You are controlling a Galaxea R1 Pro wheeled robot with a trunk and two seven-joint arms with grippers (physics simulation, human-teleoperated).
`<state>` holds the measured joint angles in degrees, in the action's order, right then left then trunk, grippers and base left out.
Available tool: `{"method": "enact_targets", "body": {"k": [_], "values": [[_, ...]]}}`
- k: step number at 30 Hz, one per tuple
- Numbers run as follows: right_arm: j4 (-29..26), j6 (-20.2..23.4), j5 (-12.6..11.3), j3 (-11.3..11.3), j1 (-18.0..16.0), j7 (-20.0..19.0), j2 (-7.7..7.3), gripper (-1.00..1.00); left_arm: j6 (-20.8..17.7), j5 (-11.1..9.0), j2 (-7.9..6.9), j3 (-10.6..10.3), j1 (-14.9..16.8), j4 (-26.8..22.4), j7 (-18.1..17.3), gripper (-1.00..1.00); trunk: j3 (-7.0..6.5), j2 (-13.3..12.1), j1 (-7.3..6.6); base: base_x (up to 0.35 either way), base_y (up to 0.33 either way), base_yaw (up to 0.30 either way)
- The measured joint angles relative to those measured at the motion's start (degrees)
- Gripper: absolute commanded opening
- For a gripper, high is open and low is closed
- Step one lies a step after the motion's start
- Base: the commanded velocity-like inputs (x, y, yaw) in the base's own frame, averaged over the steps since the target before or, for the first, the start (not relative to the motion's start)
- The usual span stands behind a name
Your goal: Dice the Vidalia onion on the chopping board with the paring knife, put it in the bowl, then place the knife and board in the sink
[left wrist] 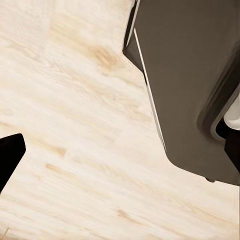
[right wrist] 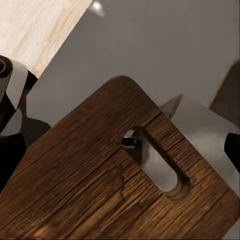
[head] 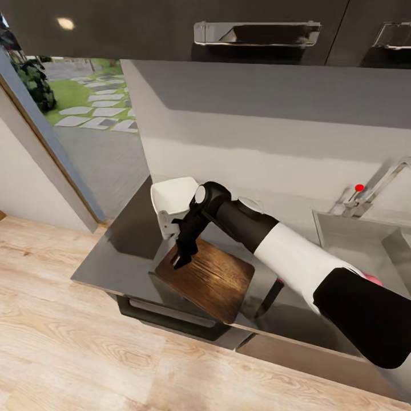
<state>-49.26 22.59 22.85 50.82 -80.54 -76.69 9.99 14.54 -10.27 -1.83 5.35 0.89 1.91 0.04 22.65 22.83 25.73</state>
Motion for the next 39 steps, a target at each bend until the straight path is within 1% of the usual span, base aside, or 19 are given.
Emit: {"method": "enact_targets", "body": {"k": [6,16,18,20,21,22,25,30,33,34,39], "values": [[0.0,-0.1,0.3,0.9,0.0,0.1,0.0,1.0,0.0,0.0,-0.01,0.0,0.0,0.0,-0.1,1.0,0.0,0.0,0.02,0.112,0.0,0.0],[0.0,-0.1,0.2,1.2,0.0,0.1,0.0,1.0,0.0,0.0,-0.09,0.0,0.0,0.0,-0.3,1.0,0.0,0.0,0.02,0.004,0.03,0.0],[0.0,-0.7,0.2,1.4,0.0,0.1,0.0,1.0,0.0,0.0,-0.09,0.0,0.0,0.0,-0.3,1.0,0.0,0.0,0.02,0.0,0.05,0.0],[0.0,-1.7,0.2,2.7,0.0,0.0,0.0,1.0,0.0,0.0,-0.09,0.0,0.0,0.0,-0.3,1.0,0.0,0.0,0.02,0.0,0.017,0.0],[0.0,-2.5,0.2,5.3,0.0,0.0,0.0,1.0,0.0,0.0,-0.18,0.0,0.0,0.0,-0.3,1.0,0.0,0.0,0.03,0.0,0.005,0.0],[0.0,-2.7,0.2,6.2,0.0,0.0,0.0,1.0,0.0,0.0,-0.29,0.0,0.0,0.0,-0.3,1.0,0.0,0.0,0.02,0.0,0.004,0.0],[-0.1,-3.0,0.2,7.3,0.0,0.0,0.0,1.0,0.0,0.0,-0.47,0.0,0.0,0.0,-0.3,1.0,0.0,0.0,0.02,0.0,0.001,0.0],[-0.1,-3.1,0.1,7.6,0.0,0.0,0.0,1.0,0.0,0.0,-0.52,0.0,0.0,0.0,-0.3,1.0,0.0,0.0,0.02,0.0,0.0,0.0],[-0.1,-4.0,0.1,7.7,0.0,0.0,0.0,1.0,0.0,0.0,-0.53,0.0,0.0,0.0,-0.3,1.0,0.0,0.0,0.02,0.015,0.005,0.0],[-0.1,-5.0,0.1,7.7,0.0,-0.2,0.0,1.0,0.0,0.0,-0.53,0.0,0.0,0.0,-0.3,1.0,0.0,0.0,0.02,0.066,0.04,0.0],[-0.1,-5.5,0.1,7.8,0.0,-0.4,0.0,1.0,0.0,0.0,-0.53,0.0,0.0,0.0,-0.3,1.0,0.0,0.0,0.01,0.135,0.124,0.0]]}}
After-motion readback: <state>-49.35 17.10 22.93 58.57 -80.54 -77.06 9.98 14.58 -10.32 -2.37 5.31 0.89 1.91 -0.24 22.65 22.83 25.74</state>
